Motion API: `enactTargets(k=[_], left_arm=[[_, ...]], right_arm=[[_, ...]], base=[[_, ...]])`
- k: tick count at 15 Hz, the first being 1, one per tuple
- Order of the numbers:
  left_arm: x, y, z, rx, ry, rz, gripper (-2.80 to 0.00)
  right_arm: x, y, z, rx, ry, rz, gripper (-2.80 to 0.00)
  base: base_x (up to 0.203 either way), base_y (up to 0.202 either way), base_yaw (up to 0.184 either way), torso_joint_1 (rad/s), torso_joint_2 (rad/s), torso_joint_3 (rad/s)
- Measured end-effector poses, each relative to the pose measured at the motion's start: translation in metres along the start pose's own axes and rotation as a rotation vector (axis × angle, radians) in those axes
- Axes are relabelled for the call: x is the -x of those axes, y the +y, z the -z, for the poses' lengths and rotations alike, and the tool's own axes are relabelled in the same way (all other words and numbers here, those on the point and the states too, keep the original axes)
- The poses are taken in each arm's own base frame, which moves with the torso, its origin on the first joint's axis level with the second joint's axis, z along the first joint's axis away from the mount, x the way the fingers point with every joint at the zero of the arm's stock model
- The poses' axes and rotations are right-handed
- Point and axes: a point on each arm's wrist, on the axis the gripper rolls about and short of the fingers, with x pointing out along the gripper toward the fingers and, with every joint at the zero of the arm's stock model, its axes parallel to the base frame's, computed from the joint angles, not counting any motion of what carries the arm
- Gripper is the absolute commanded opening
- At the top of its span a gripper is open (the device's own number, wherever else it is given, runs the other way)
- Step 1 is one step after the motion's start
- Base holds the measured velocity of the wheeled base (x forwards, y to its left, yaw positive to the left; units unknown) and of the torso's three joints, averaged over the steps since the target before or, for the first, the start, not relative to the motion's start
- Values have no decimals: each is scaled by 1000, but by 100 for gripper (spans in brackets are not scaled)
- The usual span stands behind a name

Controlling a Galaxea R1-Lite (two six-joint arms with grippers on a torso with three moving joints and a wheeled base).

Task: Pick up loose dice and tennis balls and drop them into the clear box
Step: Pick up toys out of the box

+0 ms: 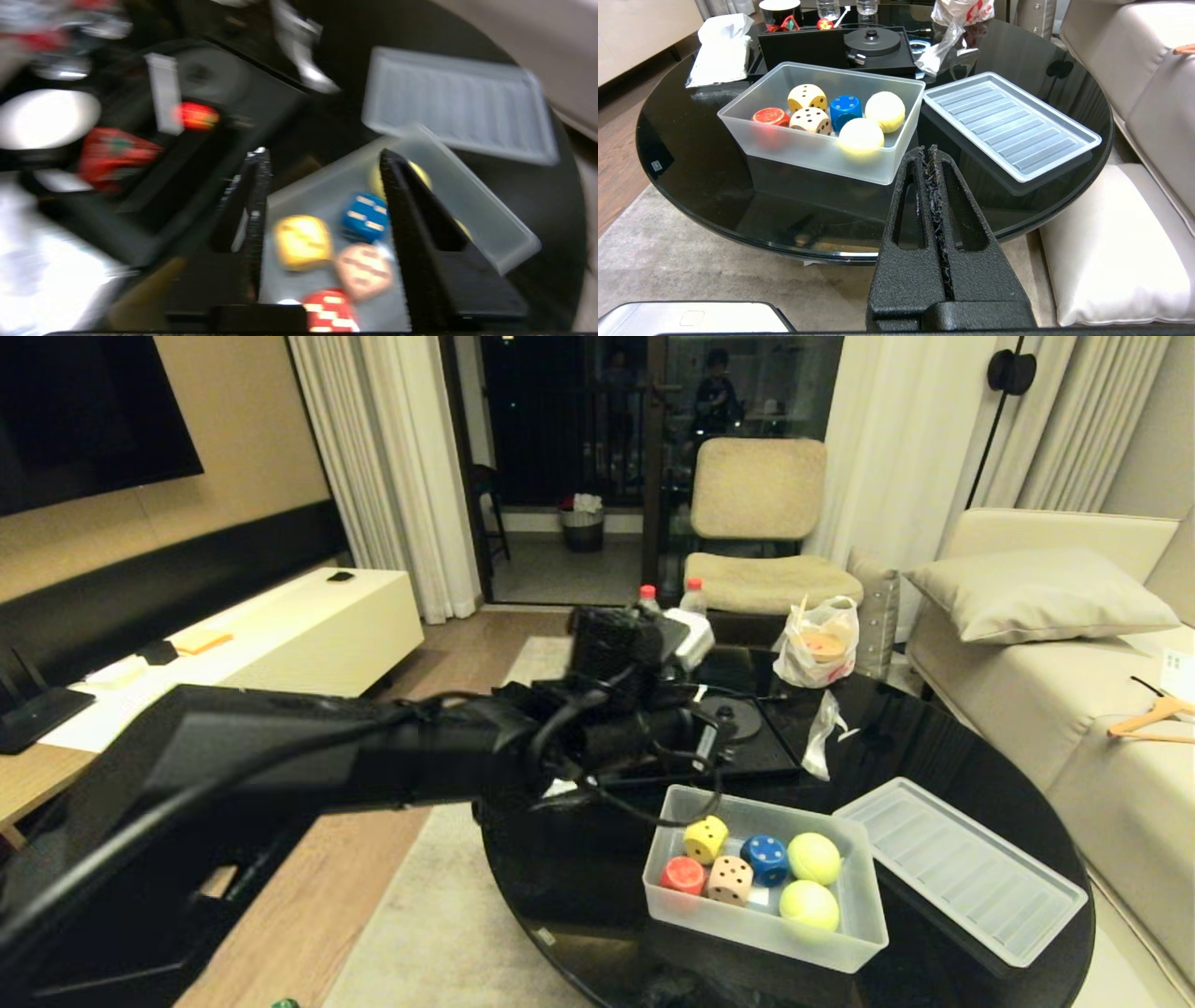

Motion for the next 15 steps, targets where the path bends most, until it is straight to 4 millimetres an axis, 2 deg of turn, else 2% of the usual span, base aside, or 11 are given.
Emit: enactTargets(k=[2, 4, 6, 8, 11, 15], left_arm=[[27, 40, -21, 27, -29, -84, -280], [56, 71, -32, 48, -35, -154, -280], [92, 100, -34, 74, -19, -228, -280], [132, 120, -32, 95, -6, -297, -280], [192, 132, -14, 124, 13, -382, -280], [273, 120, 32, 199, 32, -478, -280]], right_arm=[[0, 0, 0, 0, 0, 0, -280], [0, 0, 0, 0, 0, 0, -280], [0, 0, 0, -1, 0, 0, -280], [0, 0, 0, -1, 0, -1, -280], [0, 0, 0, -1, 0, 0, -280], [0, 0, 0, -2, 0, -1, -280]], base=[[0, 0, 0, 0, 0, 0], [0, 0, 0, 0, 0, 0], [0, 0, 0, 0, 0, 0], [0, 0, 0, 0, 0, 0], [0, 0, 0, 0, 0, 0], [0, 0, 0, 0, 0, 0]])
